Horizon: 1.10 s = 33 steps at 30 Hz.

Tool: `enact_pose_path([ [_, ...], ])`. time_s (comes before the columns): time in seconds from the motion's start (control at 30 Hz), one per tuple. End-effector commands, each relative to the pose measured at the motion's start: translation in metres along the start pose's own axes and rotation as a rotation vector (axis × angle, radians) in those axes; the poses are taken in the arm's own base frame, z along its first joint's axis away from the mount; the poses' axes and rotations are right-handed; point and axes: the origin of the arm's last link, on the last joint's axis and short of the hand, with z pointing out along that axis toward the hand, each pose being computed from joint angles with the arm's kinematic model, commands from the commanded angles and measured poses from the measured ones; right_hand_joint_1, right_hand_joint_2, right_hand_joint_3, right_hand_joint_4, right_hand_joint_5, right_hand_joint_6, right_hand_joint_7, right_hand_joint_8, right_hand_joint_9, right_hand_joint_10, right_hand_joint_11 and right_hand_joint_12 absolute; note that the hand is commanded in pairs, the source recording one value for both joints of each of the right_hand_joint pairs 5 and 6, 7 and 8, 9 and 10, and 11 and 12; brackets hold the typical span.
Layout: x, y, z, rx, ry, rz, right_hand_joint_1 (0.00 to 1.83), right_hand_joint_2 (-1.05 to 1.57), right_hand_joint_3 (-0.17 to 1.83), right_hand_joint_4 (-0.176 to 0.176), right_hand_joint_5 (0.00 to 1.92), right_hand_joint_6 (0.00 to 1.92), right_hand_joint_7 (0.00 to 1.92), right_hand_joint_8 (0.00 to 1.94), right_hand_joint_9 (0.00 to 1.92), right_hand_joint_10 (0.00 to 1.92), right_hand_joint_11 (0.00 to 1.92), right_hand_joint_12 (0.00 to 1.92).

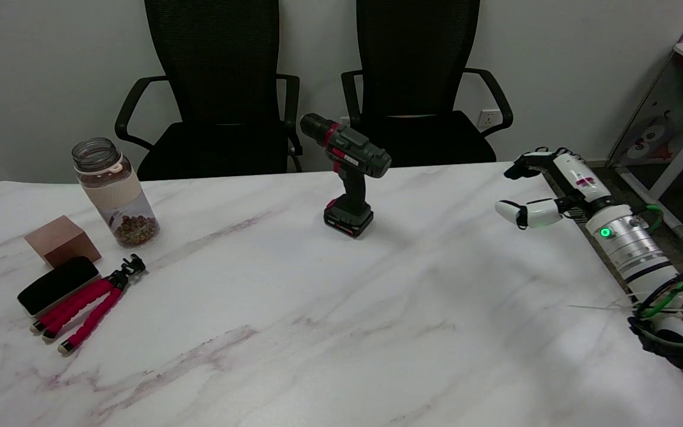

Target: Pick up the power screwdriver.

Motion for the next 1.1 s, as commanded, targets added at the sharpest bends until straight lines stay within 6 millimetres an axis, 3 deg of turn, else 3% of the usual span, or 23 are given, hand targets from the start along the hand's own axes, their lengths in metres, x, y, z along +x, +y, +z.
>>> enact_pose_path([
  [0.03,-0.052,-0.043,0.026,0.001,-0.067,0.167,0.89,0.39,0.85,-0.176,0.73,0.73,0.73,0.73,0.48,0.48,0.63,0.63],
  [0.17,-0.066,-0.055,0.038,0.022,-0.114,0.158,0.89,0.48,0.75,-0.176,0.75,0.75,0.75,0.75,0.49,0.49,0.65,0.65],
  [0.37,-0.081,-0.071,0.051,0.055,-0.155,0.162,0.9,0.5,0.76,-0.176,0.75,0.75,0.75,0.75,0.5,0.5,0.64,0.64],
  [1.1,-0.121,-0.106,0.055,0.114,-0.219,0.204,0.9,0.49,0.81,-0.176,0.75,0.75,0.75,0.75,0.5,0.5,0.62,0.62],
])
